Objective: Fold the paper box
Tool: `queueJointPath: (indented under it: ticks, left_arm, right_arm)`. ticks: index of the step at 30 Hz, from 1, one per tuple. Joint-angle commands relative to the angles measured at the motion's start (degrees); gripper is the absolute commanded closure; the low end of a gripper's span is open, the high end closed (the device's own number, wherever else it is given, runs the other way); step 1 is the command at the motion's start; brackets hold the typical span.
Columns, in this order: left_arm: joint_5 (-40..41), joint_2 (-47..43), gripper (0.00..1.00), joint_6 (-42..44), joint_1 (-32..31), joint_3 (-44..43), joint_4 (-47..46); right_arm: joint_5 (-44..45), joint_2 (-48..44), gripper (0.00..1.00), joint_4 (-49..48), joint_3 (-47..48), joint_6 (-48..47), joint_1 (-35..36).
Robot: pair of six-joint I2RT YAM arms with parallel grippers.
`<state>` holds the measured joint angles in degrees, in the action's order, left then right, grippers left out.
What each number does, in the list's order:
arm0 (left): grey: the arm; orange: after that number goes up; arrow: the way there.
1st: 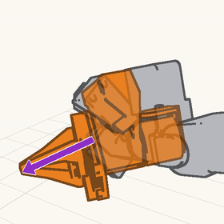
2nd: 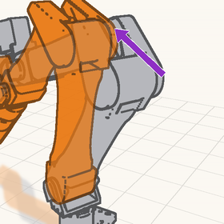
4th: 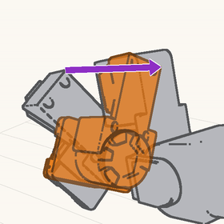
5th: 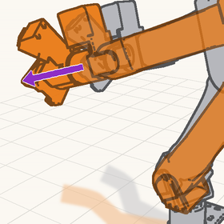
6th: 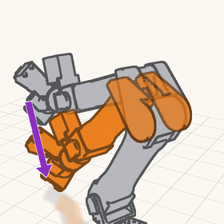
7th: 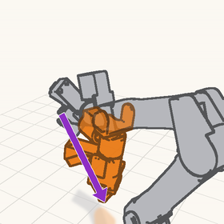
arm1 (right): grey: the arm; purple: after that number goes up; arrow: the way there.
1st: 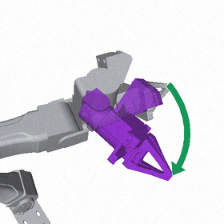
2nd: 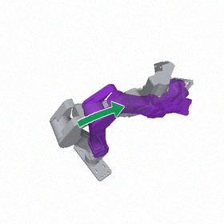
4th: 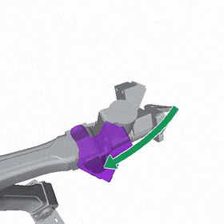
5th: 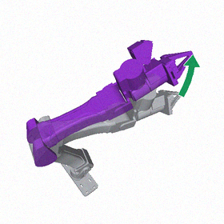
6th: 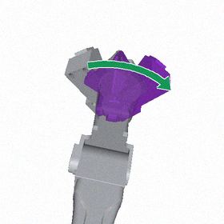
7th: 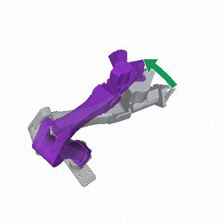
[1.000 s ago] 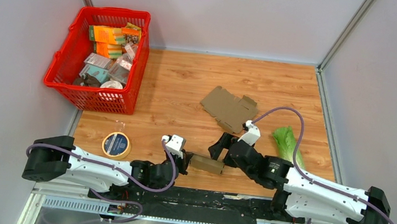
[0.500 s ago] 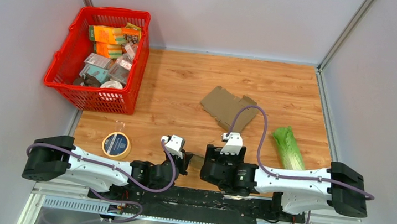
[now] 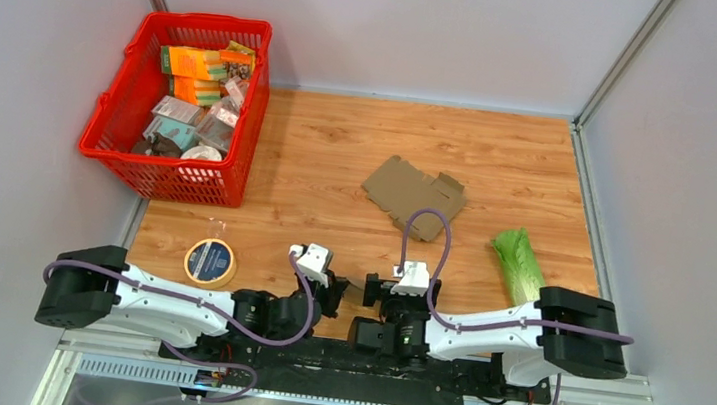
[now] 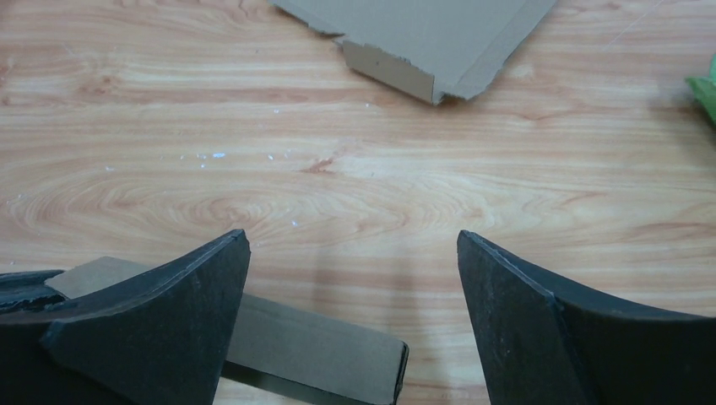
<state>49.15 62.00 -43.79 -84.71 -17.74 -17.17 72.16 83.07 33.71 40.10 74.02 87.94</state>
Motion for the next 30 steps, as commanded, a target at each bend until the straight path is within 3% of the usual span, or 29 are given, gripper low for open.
queueJointPath:
  ticks: [1,3,6,10,14,16,19,20,24,30]
  left_arm:
    - [-10.1,-0.8,0.67,-1.3,-0.6,1.0,11.9]
    - [-13.4,-4.1,0.57,-0.9,-0.6,0.9,13.1]
    - [-18.7,-11.3,0.57,-0.9,-0.7,2.1,16.8]
    - [-24.8,-25.3,0.6,-1.4,-0.6,2.9,31.0]
    - [-21.1,-45.2,0.6,-0.5,-0.3,0.3,38.6]
    - [-18.8,-47.9,0.51,-0.1,0.7,-1.7,39.1]
    - [-18.2,-46.3,0.52,-0.8,6.3,-5.6,39.4]
    - [-22.2,-43.8,0.55,-0.2,8.0,-6.3,37.8]
    - [-35.4,-33.5,0.76,0.1,19.1,-7.2,28.4]
    - [-42.0,-20.3,0.85,2.7,21.3,-9.2,15.7]
  right_arm:
    - [1.4,6.3,0.01,3.6,-1.1,8.1,1.7]
    - [1.3,8.1,0.0,4.6,-0.8,9.7,2.2]
    - [1.6,9.1,0.0,6.8,-0.5,12.3,2.2]
    - [2.0,5.2,0.0,6.8,-1.8,10.9,2.5]
    - [2.5,3.2,0.0,5.3,-4.1,9.5,2.6]
    - [2.2,2.5,0.0,5.2,-4.2,8.8,2.6]
    - [1.8,1.2,0.0,5.0,-3.9,7.1,2.8]
    - [1.8,0.8,0.0,4.2,-4.0,6.5,2.8]
    - [1.8,-2.4,0.0,1.4,-5.6,3.2,2.8]
    - [1.5,-3.1,0.0,-0.4,-7.0,2.3,2.8]
